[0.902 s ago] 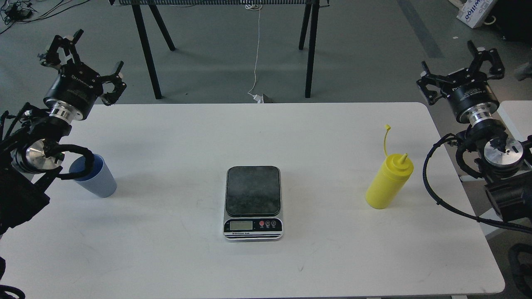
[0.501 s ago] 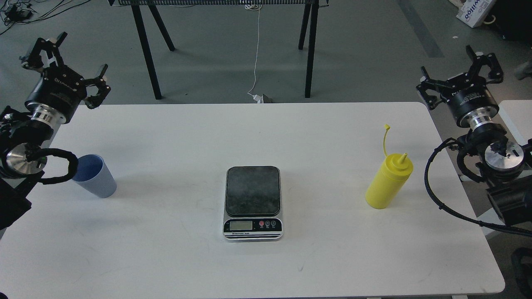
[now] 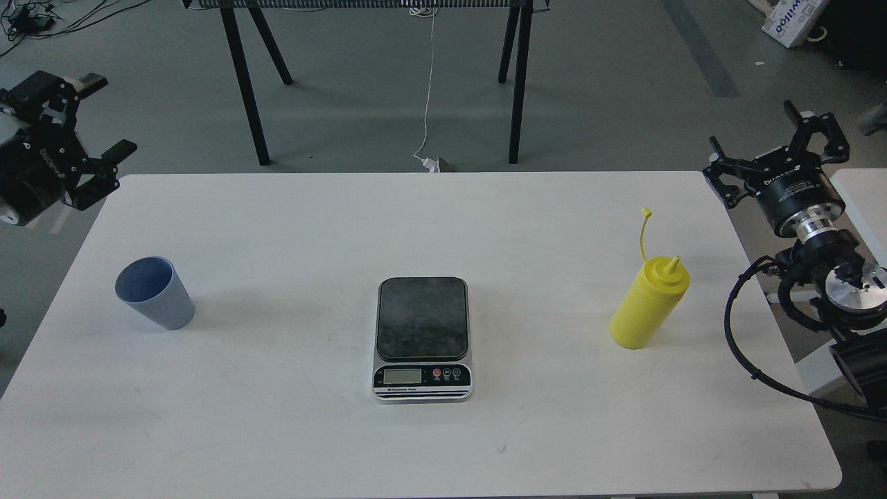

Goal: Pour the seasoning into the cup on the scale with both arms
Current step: 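Lower the left gripper around the blue cup and close it, then lift the blue cup with the left gripper and carry it onto the scale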

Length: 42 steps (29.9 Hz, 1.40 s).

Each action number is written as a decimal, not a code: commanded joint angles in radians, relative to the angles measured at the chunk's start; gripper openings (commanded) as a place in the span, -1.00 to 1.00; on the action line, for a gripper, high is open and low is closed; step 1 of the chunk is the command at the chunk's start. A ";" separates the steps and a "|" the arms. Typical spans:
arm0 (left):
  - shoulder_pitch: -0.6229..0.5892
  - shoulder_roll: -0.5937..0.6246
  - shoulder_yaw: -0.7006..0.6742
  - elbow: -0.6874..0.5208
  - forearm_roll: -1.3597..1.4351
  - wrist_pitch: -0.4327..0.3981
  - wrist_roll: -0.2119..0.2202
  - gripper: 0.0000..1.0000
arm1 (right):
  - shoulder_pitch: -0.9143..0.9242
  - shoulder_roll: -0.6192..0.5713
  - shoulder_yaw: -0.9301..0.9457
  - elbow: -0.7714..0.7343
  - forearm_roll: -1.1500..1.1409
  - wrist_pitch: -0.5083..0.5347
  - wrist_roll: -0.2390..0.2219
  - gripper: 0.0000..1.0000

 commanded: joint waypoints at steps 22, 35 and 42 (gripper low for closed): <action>0.062 -0.027 0.415 0.122 0.934 0.698 -0.038 0.69 | -0.019 0.005 -0.004 0.005 0.000 0.000 0.001 1.00; 0.067 -0.127 0.430 0.266 0.931 0.692 -0.080 0.27 | -0.019 0.014 -0.012 0.014 -0.009 0.000 -0.002 1.00; 0.067 -0.157 0.430 0.329 0.932 0.683 -0.080 -0.06 | -0.019 0.013 -0.032 0.028 -0.009 0.000 -0.001 1.00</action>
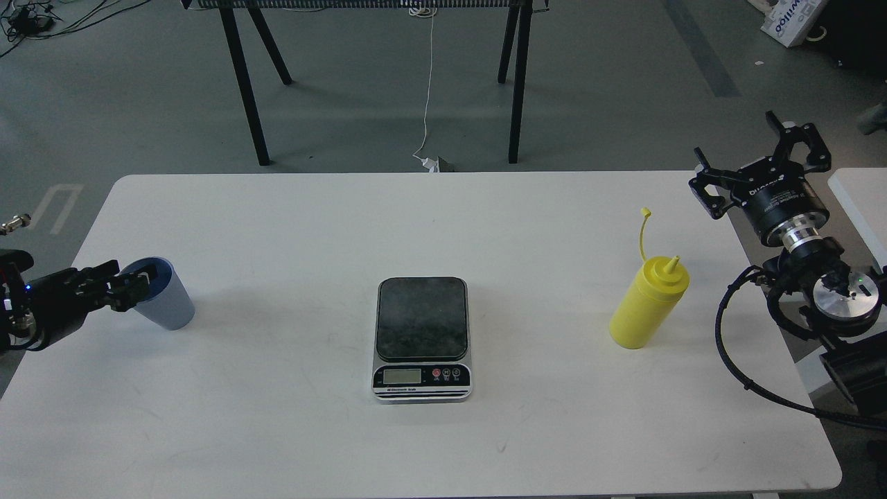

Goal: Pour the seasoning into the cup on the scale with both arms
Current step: 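Lift the blue cup with the left gripper and carry it onto the scale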

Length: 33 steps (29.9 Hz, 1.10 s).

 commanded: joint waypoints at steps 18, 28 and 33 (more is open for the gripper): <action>-0.041 -0.011 -0.003 0.036 0.004 -0.006 0.000 -0.86 | -0.011 -0.014 0.001 0.011 0.000 0.000 0.001 1.00; -0.371 0.083 -0.006 -0.420 0.183 -0.233 0.000 -0.86 | -0.115 -0.135 0.046 0.169 0.003 0.000 0.006 1.00; -0.397 -0.070 -0.005 -0.457 0.254 -0.293 0.044 -0.88 | -0.157 -0.146 0.076 0.173 0.003 0.000 0.006 1.00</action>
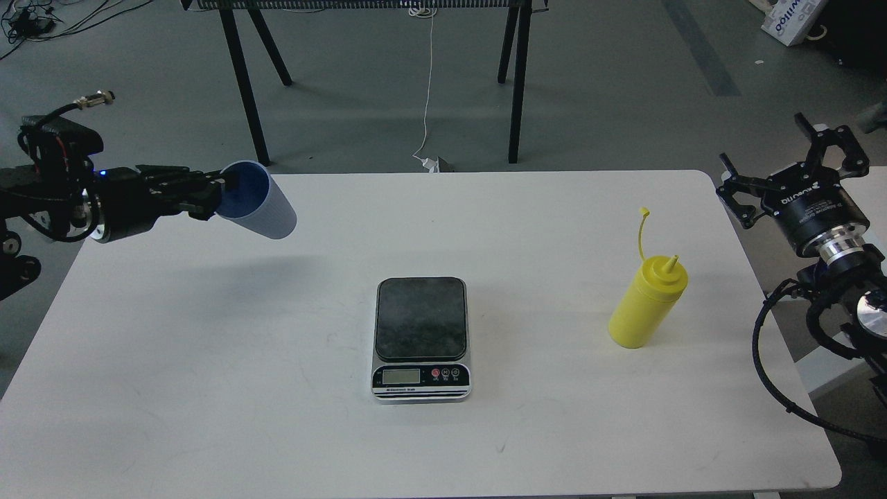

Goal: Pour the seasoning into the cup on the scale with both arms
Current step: 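Lift the blue cup with the left gripper and carry it onto the scale, then release the cup on the scale and raise the left arm away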

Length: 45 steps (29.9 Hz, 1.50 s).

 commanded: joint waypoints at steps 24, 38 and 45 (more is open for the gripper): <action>-0.068 -0.390 0.135 0.007 0.205 -0.160 0.082 -0.76 | -0.057 -0.022 0.025 0.000 0.000 0.000 0.001 1.00; -0.097 -0.407 0.124 0.024 0.147 -0.163 0.112 0.51 | -0.061 -0.028 0.025 0.003 -0.002 0.000 0.001 1.00; -0.192 -0.296 0.058 -0.002 -0.174 -0.169 0.085 0.81 | -0.066 -0.117 0.019 0.057 -0.002 0.000 0.001 1.00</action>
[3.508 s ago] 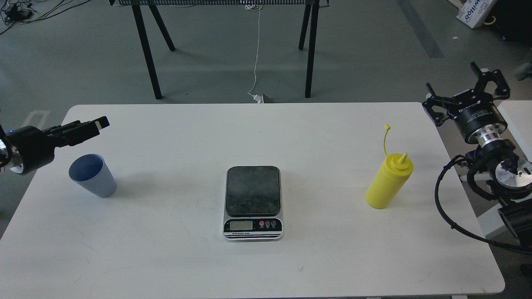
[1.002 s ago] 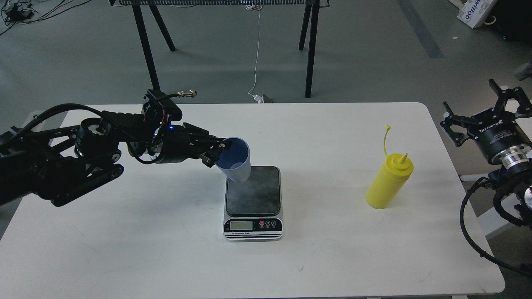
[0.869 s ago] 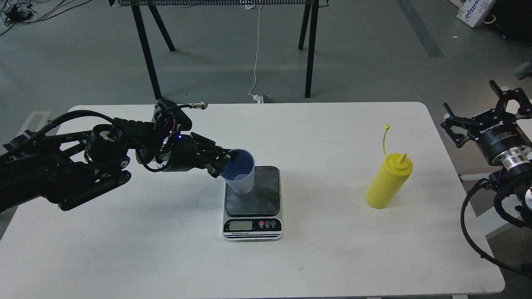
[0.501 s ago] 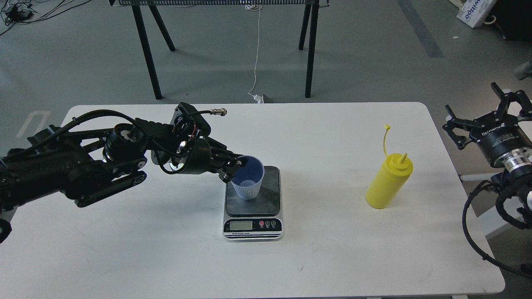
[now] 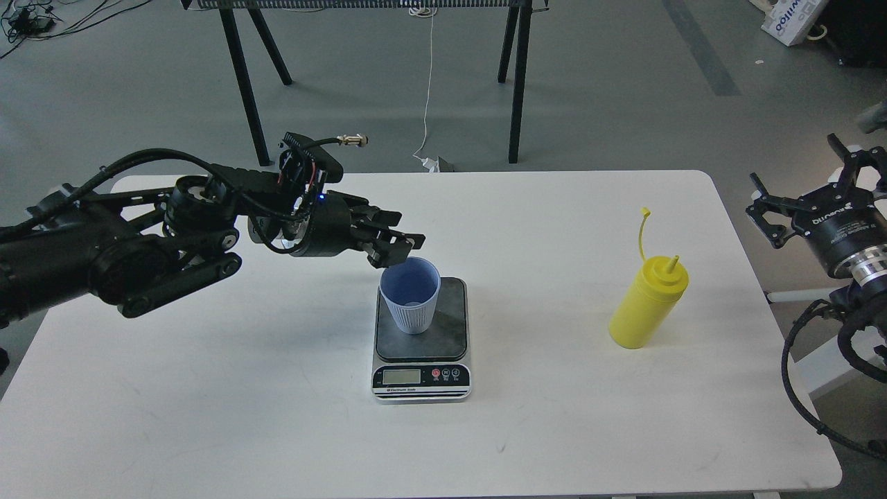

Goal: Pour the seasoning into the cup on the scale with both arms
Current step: 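Release the cup on the scale and raise the left arm away, then move the right gripper to the yellow bottle and close around it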

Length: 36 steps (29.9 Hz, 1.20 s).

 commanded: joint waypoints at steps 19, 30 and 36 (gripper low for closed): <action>-0.015 0.127 -0.267 0.068 -1.201 -0.015 -0.085 0.99 | -0.471 -0.066 0.001 0.341 0.078 0.000 0.093 0.99; -0.012 0.136 -0.267 0.140 -1.361 -0.080 -0.087 0.99 | -0.539 0.109 -0.023 0.365 0.071 0.000 0.207 0.99; -0.012 0.136 -0.267 0.140 -1.363 -0.078 -0.090 0.99 | -0.493 0.166 -0.100 0.353 0.074 0.000 0.199 0.99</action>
